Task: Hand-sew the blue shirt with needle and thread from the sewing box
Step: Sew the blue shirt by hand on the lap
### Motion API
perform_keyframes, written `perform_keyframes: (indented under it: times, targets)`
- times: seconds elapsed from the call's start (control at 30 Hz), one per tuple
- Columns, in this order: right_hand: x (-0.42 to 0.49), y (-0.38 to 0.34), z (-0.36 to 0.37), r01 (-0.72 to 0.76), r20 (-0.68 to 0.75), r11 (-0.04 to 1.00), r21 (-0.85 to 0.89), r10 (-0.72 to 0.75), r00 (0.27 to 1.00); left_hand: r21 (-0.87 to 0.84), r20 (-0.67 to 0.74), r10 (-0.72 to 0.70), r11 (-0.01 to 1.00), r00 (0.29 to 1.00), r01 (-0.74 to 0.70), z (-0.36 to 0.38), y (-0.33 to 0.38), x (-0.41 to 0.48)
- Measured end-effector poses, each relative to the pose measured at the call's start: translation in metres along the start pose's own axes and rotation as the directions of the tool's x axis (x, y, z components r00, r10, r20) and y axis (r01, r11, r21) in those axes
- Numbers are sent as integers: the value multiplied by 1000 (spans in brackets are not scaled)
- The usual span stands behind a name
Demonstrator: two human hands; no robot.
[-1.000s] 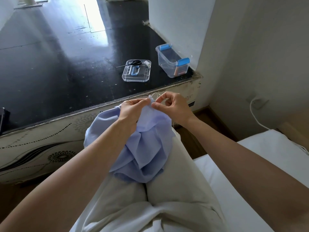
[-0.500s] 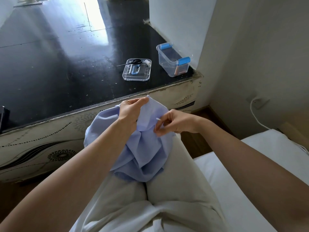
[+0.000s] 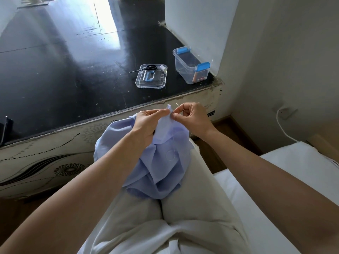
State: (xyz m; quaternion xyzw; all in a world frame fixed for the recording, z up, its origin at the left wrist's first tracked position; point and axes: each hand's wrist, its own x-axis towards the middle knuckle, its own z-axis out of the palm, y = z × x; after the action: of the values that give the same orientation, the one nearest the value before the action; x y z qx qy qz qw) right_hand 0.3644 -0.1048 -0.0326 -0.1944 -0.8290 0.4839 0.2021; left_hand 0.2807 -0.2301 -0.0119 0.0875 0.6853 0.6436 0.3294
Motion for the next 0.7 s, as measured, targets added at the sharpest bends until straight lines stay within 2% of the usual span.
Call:
perform_keyframes:
  times: [0.27,0.37,0.43,0.57,0.7]
  targets:
    - [-6,-1,-14,20,231,996,86,-40,972,108,43,-43,993,998,38,-5,3,5]
    - [-5,-1,-21,-4,169,985,175,-26,985,116,35,5,993,999,-9,-6,3,0]
    - [-2,-1,-23,-4,143,980,200,-26,989,216,87,31,975,996,-49,-7,3,0]
    - [2,-1,-19,15,238,995,95,-37,970,351,141,129,920,982,-172,-7,4,0]
    - [0,4,-20,-27,153,996,87,13,988,441,170,258,843,951,-307,-11,3,0]
